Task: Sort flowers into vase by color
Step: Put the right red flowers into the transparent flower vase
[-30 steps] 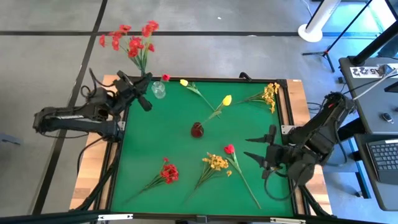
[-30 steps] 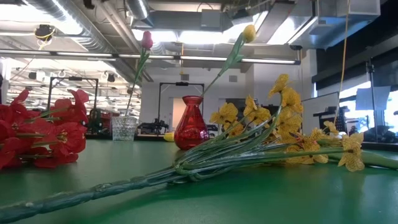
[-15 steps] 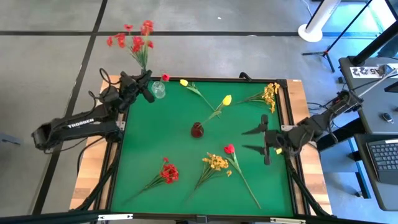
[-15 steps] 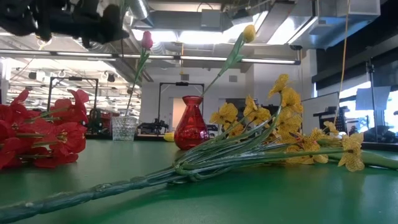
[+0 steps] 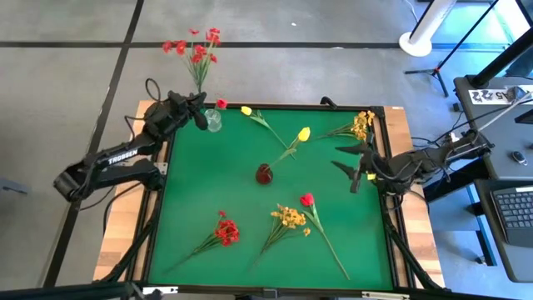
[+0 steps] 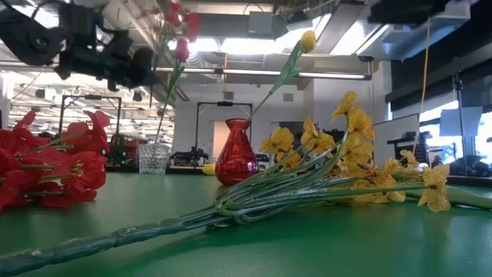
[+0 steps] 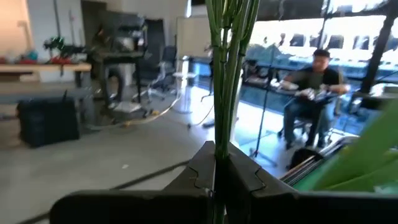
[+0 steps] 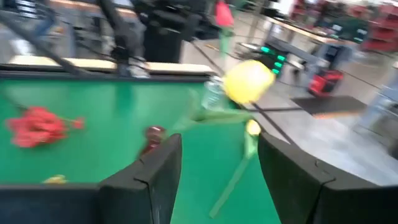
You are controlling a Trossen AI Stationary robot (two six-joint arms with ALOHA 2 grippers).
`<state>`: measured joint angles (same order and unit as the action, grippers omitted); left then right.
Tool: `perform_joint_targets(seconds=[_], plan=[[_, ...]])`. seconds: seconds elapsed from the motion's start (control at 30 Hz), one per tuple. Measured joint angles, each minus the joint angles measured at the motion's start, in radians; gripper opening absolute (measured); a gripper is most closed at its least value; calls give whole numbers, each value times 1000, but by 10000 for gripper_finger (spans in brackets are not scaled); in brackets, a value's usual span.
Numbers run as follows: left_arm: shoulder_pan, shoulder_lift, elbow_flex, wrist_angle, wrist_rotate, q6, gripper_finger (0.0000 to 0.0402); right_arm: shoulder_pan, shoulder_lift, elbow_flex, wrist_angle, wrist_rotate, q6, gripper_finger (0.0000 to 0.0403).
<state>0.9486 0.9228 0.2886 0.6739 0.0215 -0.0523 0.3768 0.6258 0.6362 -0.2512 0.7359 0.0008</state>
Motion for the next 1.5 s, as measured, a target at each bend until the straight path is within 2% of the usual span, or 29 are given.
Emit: perform_joint_targets(seconds=[0.2,0.57,0.73,1.0,1.33,1.5], plan=[[73,148,0,146,86,-55,4,-111,-68,-64,5,20,28,209],[79,413,0,313,105,-71,4,-266,-87,-126,15,-155,50,209],[79,429,0,319,104,-49,4,-289,-87,-126,16,-198,54,209],[79,429,0,200,104,-23,7,-287,-87,-126,16,-198,54,209],[79,429,0,110,67,-11,51,-287,-87,-126,16,-198,54,209],[79,422,2,40,66,10,85,-287,-87,-126,17,-198,54,209]])
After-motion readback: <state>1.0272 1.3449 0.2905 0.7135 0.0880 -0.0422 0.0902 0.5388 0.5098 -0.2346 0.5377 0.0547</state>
